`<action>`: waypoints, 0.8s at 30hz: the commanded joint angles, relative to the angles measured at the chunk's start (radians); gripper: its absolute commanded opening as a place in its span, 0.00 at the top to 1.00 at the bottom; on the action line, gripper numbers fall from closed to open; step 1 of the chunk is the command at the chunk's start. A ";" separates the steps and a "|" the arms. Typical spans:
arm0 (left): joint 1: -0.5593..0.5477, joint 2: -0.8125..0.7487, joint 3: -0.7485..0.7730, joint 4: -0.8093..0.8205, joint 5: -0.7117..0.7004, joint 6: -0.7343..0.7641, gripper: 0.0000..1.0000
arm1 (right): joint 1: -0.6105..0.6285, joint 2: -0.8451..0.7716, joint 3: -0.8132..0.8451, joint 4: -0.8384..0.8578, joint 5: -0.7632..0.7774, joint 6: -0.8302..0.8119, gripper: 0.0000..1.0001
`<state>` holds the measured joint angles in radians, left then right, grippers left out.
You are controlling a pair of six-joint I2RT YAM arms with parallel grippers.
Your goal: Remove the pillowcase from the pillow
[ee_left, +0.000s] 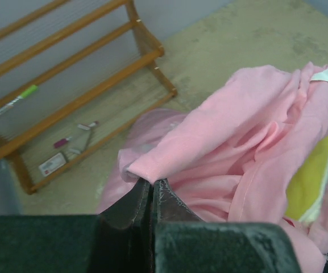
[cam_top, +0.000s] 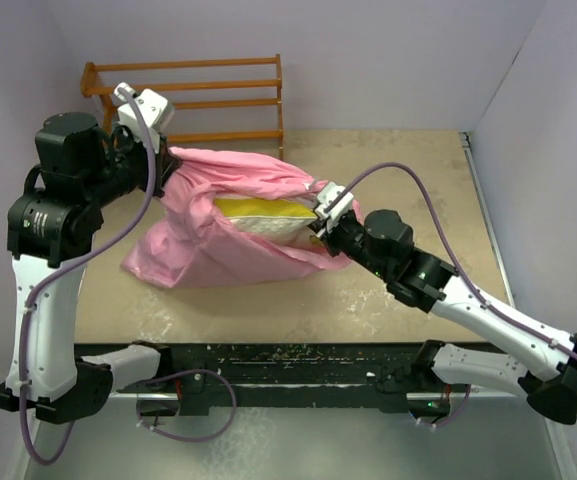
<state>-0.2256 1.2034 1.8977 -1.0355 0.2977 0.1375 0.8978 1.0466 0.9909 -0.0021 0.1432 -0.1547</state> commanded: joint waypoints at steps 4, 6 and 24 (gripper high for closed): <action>-0.001 -0.082 -0.207 0.154 -0.228 0.063 1.00 | -0.025 -0.156 -0.079 0.172 -0.015 0.105 1.00; -0.001 -0.096 -0.305 0.192 -0.231 0.060 1.00 | -0.025 -0.182 -0.081 0.182 -0.036 0.128 1.00; -0.001 -0.351 -0.623 0.188 0.045 0.247 0.08 | -0.083 -0.069 0.223 0.027 0.144 0.307 1.00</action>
<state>-0.2245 0.9237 1.1393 -0.8433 0.1925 0.3279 0.8516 0.9798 1.1522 -0.0769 0.1970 0.0811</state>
